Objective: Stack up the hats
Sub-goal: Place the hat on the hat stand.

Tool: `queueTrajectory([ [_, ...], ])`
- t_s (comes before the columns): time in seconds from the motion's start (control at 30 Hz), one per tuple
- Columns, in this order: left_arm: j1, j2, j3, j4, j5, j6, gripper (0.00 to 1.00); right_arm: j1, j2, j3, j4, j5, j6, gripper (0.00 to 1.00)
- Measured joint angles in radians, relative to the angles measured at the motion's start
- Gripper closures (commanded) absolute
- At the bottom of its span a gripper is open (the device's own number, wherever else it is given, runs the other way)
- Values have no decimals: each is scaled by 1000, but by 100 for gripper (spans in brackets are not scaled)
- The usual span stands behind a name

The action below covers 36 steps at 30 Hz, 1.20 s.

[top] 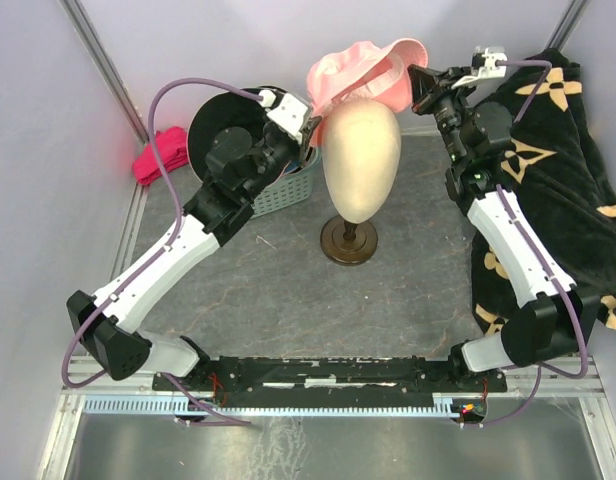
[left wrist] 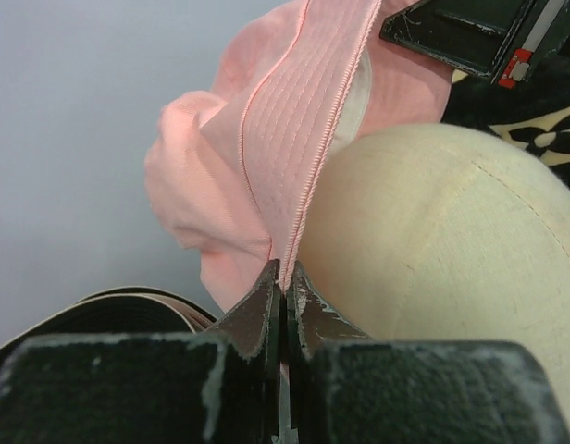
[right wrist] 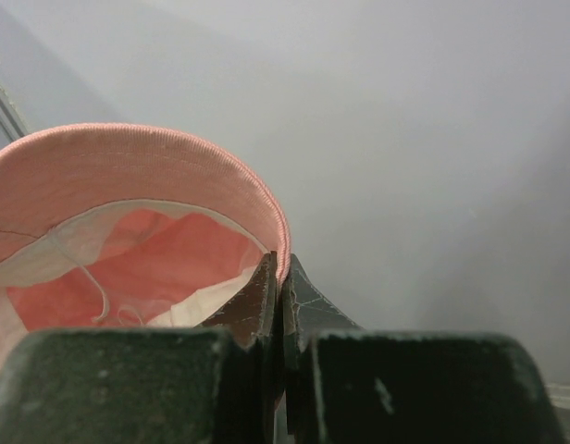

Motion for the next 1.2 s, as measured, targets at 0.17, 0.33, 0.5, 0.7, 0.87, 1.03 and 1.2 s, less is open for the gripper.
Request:
queueTrajectory([
  [0.17,-48,-24,-94,87,-47,13,97,0,-52,-90,47,22,-26,99],
  [0.33,-78,-29,-124,145,-96,32,97,0,-75,-133,77,69,-50,99],
  [0.5,-80,-23,-123,207,-147,36,97,1,-47,-123,95,116,-59,99],
  [0.7,-81,16,-113,243,-196,71,97,1,54,-64,81,145,-60,99],
  [0.87,-81,31,-106,247,-202,86,97,1,73,-58,67,158,-63,99],
  [1.03,-82,27,-107,267,-201,92,97,1,50,-77,80,161,-67,99],
  [1.2,-82,-27,-173,301,-199,92,97,3,-25,-162,104,164,-70,99],
])
